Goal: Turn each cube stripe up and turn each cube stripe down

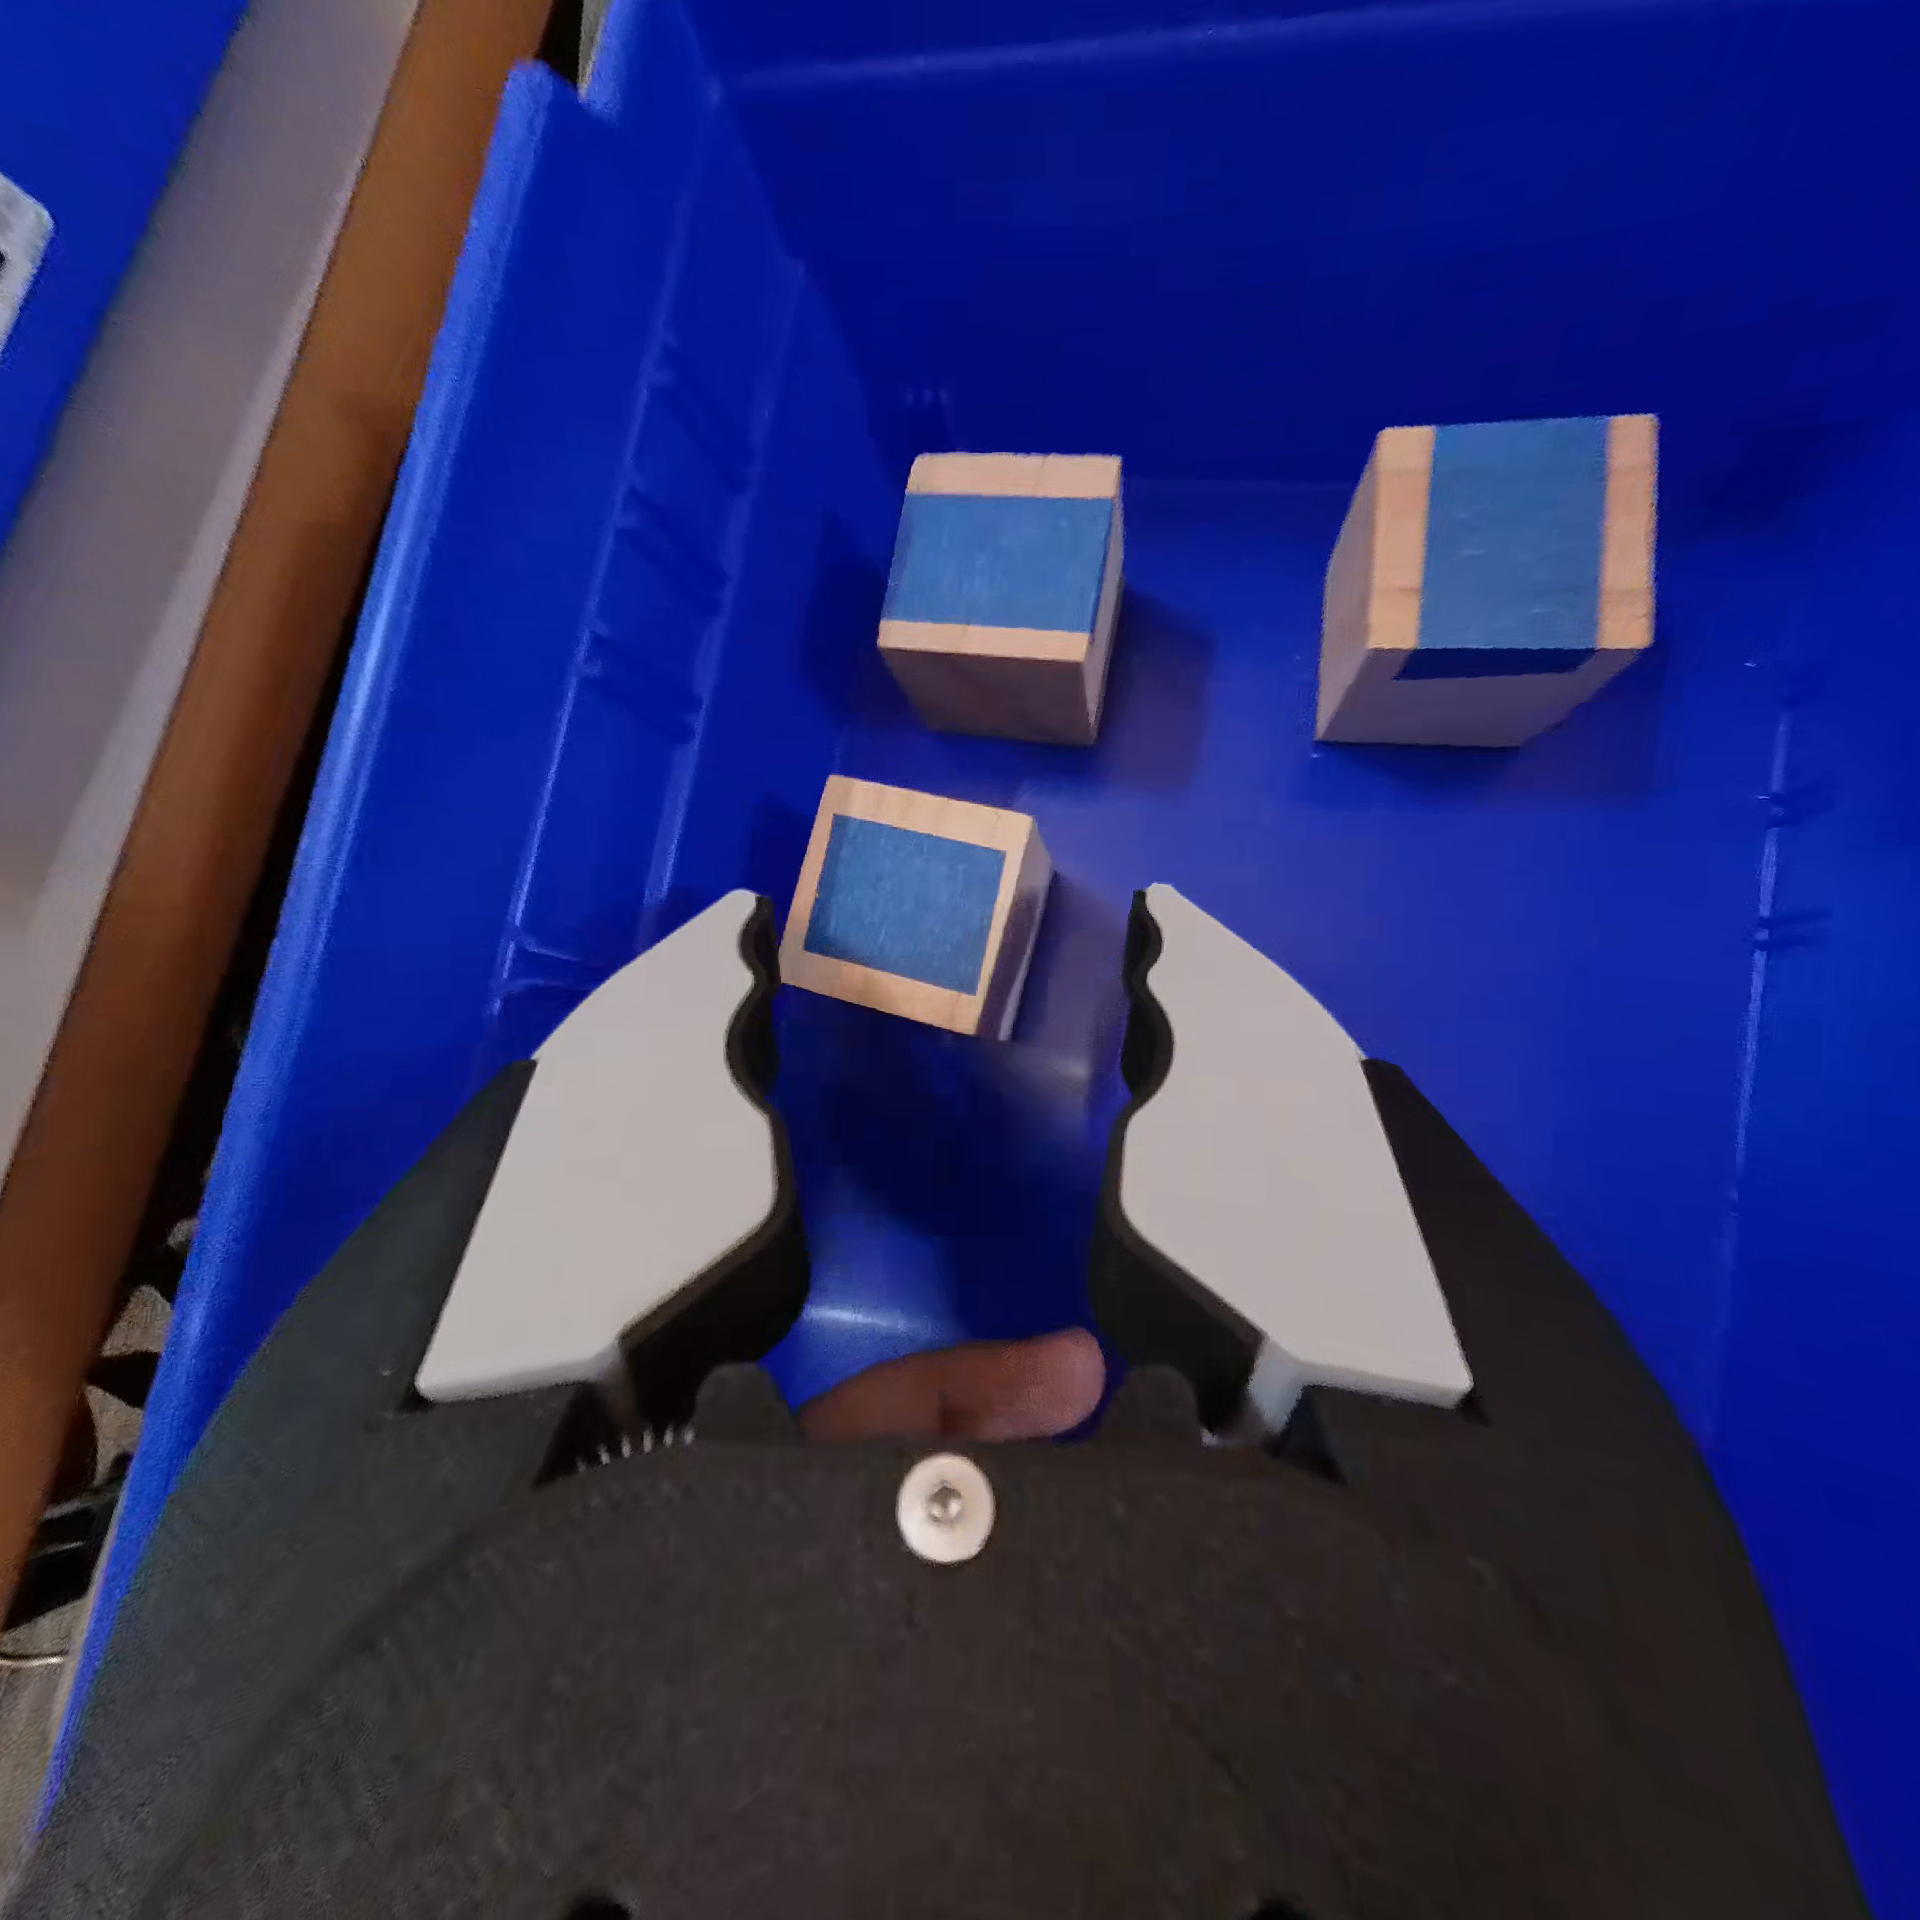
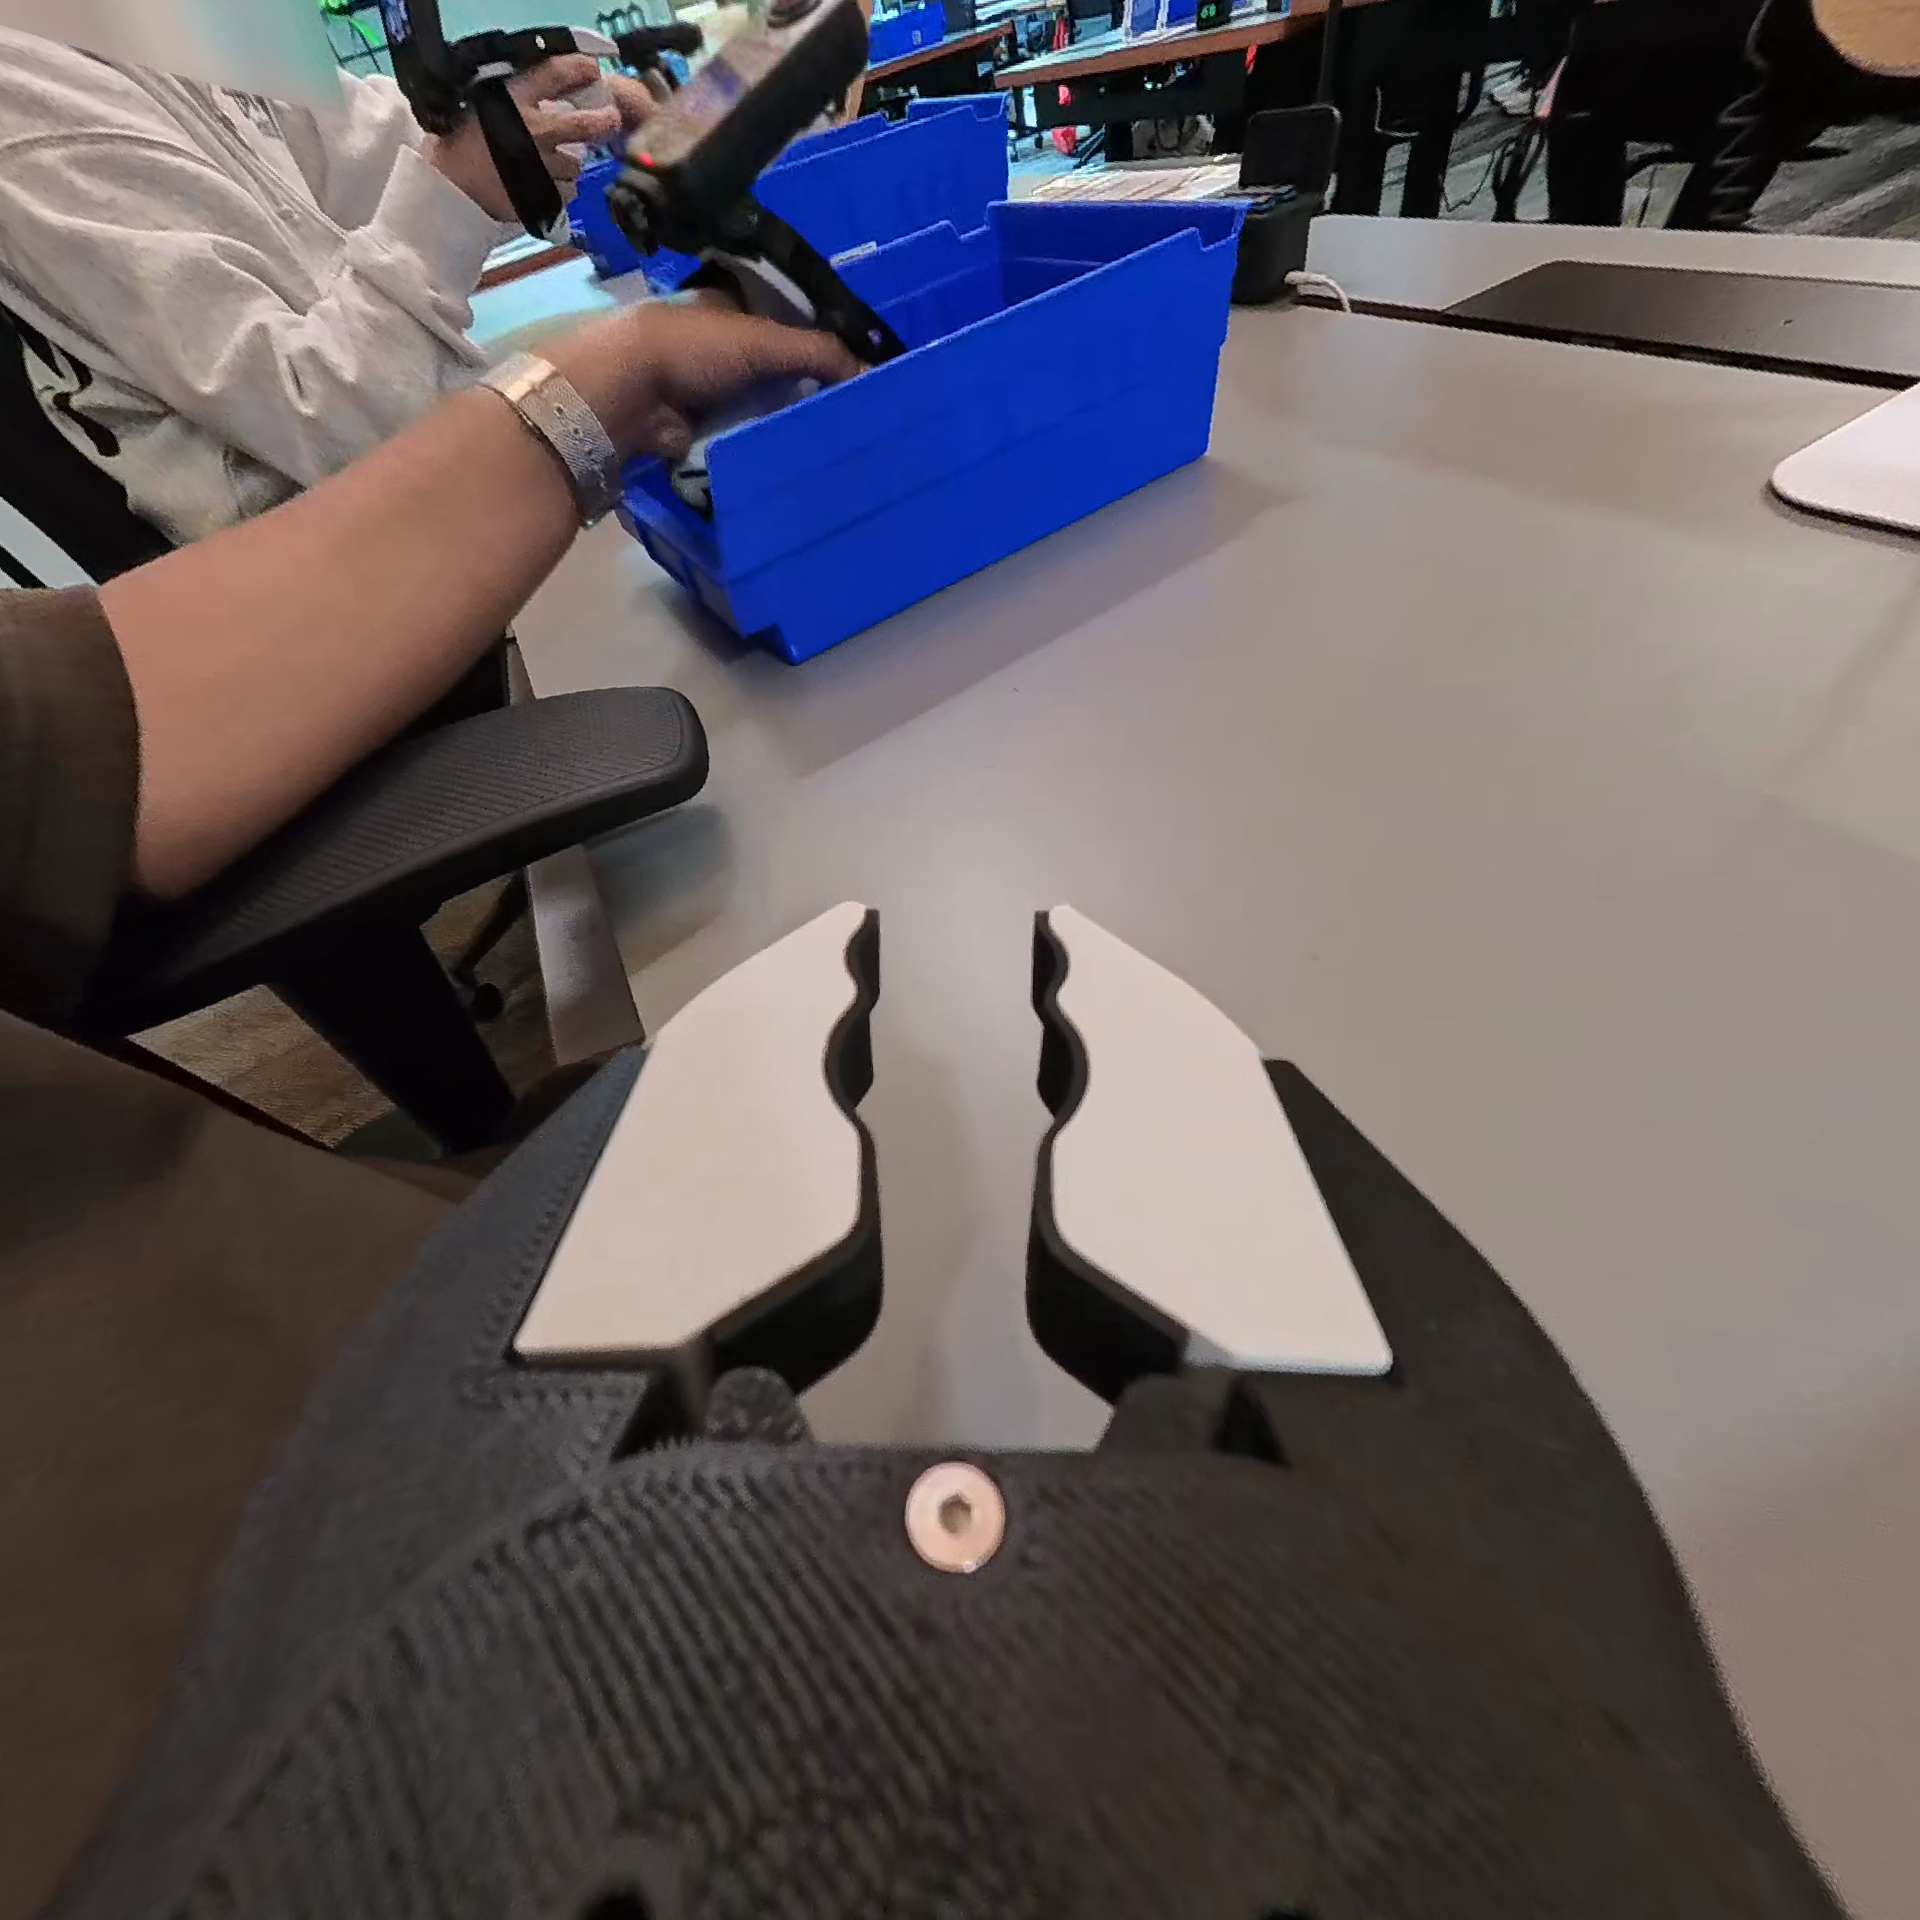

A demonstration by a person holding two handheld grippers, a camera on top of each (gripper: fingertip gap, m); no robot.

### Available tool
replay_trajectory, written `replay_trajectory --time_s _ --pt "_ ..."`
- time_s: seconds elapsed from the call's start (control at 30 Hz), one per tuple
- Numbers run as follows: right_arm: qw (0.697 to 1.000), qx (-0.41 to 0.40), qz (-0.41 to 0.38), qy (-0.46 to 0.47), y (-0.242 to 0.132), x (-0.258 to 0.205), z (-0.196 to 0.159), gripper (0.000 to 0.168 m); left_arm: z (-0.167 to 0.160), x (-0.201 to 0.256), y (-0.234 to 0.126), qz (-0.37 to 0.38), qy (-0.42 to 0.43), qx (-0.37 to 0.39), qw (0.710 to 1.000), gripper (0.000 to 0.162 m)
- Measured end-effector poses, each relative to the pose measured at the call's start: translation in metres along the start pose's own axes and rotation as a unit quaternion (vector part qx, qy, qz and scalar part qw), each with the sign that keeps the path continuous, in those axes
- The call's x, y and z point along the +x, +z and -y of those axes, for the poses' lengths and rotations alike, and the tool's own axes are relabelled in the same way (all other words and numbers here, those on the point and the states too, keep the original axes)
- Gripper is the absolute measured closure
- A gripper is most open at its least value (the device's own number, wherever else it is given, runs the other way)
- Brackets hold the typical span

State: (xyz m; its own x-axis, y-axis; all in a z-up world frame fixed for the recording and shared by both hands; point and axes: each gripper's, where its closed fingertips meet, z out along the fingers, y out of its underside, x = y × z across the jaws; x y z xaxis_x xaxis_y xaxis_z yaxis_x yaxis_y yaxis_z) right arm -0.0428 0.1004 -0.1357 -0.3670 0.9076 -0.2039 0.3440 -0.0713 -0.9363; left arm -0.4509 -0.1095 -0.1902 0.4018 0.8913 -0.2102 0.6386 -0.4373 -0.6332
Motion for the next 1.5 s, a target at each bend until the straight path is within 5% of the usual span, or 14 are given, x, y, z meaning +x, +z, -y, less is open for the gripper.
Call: replay_trajectory --time_s 0.3,0.47,0.73,1.0,1.23,1.33,1.4,1.5 --pt "1.000 -0.006 0.010 0.005 0.001 0.000 -0.003 0.140 -0.014 0.001 0.007 -0.002 0.027 -0.034 0.999 0.093" --pt "1.000 -0.014 0.011 0.001 0.002 -0.001 -0.006 0.140 -0.008 0.029 -0.013 -0.148 -0.037 -0.025 0.988 0.098" --pt "0.999 -0.025 0.019 -0.007 0.004 -0.004 -0.010 0.141 -0.009 0.008 0.006 -0.061 -0.035 -0.021 0.997 0.093" --pt "0.999 -0.033 0.020 -0.010 0.005 -0.004 -0.013 0.141 -0.011 0.018 0.026 -0.096 -0.044 -0.017 0.994 0.100" --pt "0.999 -0.034 0.017 -0.014 0.005 -0.001 -0.014 0.141 0.031 0.010 -0.022 -0.160 -0.096 0.086 0.979 0.105" --pt "0.999 -0.029 0.006 -0.018 0.003 0.004 -0.011 0.141 0.069 0.039 -0.080 -0.290 -0.120 0.186 0.931 0.106" --pt "0.999 -0.017 -0.030 -0.028 0.000 0.015 -0.006 0.134 0.091 0.072 -0.133 -0.429 -0.149 0.230 0.861 0.106" --pt "0.991 0.021 -0.121 -0.051 -0.015 0.044 0.010 0.112 0.108 0.122 -0.234 -0.700 -0.201 0.228 0.646 0.107"
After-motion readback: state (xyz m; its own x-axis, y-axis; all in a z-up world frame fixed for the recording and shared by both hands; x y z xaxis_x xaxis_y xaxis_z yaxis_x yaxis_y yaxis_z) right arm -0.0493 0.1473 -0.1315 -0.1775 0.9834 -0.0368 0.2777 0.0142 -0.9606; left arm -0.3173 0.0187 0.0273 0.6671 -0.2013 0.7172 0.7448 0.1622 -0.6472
